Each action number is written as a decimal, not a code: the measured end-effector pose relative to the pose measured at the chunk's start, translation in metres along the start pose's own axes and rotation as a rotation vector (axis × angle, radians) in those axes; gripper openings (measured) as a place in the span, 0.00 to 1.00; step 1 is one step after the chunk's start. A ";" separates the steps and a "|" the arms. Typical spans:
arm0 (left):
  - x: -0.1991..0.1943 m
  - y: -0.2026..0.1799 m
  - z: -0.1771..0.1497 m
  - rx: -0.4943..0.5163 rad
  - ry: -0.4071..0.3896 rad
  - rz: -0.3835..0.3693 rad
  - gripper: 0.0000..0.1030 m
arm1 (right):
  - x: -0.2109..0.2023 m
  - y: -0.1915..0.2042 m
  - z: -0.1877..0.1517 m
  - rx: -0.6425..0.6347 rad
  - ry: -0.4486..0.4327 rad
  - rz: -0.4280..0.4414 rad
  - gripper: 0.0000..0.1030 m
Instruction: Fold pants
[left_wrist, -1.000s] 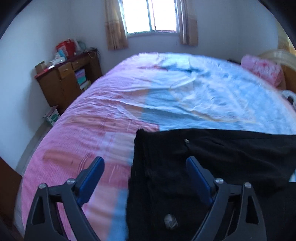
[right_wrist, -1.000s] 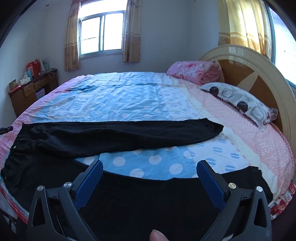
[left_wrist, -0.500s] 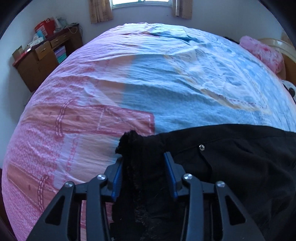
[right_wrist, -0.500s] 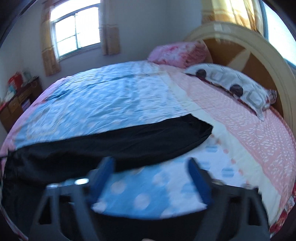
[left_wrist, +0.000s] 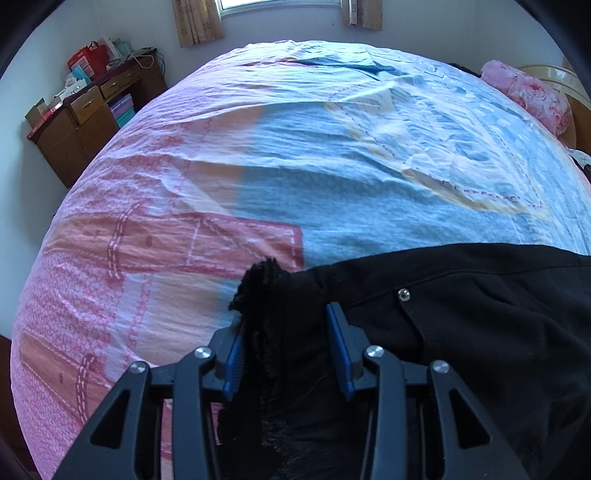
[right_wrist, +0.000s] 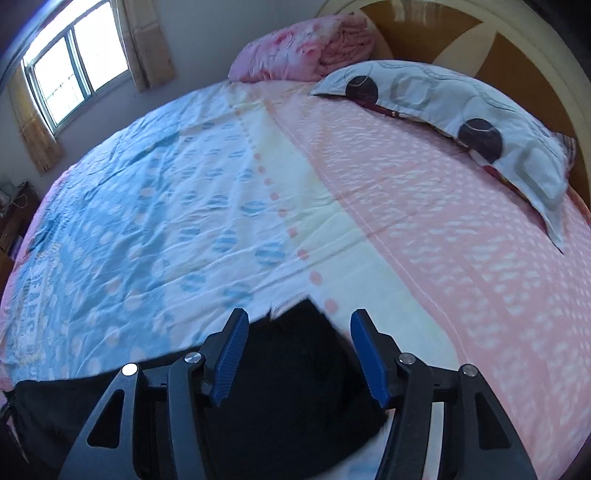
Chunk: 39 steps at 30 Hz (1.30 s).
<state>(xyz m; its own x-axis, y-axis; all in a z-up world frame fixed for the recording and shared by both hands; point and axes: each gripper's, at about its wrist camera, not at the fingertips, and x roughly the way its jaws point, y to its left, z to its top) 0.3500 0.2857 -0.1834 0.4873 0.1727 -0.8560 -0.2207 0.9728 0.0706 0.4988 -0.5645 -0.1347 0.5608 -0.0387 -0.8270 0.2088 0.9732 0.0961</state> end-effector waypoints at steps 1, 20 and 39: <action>0.000 -0.001 0.000 0.003 -0.001 0.003 0.41 | 0.004 -0.001 0.002 0.001 0.005 0.001 0.57; -0.024 -0.005 0.002 0.003 -0.071 -0.041 0.16 | -0.029 0.010 0.005 -0.112 -0.025 0.081 0.10; -0.170 0.048 -0.142 -0.131 -0.353 -0.358 0.16 | -0.222 -0.076 -0.152 -0.080 -0.259 0.206 0.10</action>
<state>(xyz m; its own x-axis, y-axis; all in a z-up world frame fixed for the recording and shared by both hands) 0.1367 0.2815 -0.1067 0.8018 -0.1041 -0.5884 -0.0807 0.9568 -0.2793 0.2364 -0.5958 -0.0425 0.7715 0.1148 -0.6258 0.0119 0.9808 0.1946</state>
